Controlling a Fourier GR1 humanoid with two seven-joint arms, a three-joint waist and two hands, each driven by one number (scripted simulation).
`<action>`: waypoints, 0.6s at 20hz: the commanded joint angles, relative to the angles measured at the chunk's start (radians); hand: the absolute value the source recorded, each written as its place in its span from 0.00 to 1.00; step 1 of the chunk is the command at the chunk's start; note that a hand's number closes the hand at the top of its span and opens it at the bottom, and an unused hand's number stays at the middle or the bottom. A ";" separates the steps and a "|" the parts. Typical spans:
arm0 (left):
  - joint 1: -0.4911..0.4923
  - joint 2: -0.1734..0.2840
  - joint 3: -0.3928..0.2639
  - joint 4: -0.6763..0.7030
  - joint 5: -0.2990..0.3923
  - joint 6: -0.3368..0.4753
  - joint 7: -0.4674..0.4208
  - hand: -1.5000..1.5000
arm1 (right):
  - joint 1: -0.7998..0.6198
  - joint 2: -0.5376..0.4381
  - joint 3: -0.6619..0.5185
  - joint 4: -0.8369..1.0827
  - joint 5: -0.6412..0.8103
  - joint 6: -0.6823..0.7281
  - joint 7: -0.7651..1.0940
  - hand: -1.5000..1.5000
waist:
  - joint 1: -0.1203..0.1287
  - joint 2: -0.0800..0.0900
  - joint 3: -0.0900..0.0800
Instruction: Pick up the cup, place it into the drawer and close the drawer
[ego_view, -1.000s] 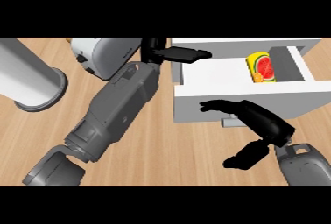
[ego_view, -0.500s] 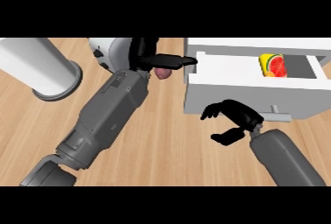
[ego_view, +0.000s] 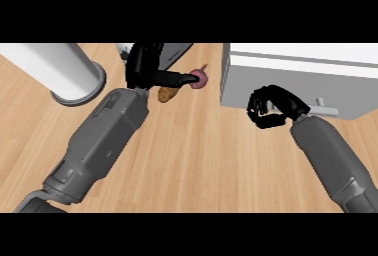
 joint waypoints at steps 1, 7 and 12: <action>0.058 0.021 -0.014 -0.046 -0.007 -0.017 -0.001 0.00 | -0.132 -0.033 -0.091 0.136 -0.027 -0.037 -0.041 1.00 | 0.031 0.008 0.002; 0.086 0.051 -0.015 -0.075 -0.001 -0.054 0.019 0.00 | -0.213 -0.088 -0.172 0.188 -0.074 -0.048 -0.012 1.00 | 0.059 0.025 0.002; 0.103 0.071 -0.020 -0.103 0.005 -0.094 0.031 0.00 | -0.238 -0.141 -0.197 0.161 -0.107 0.011 0.003 1.00 | 0.084 0.024 0.000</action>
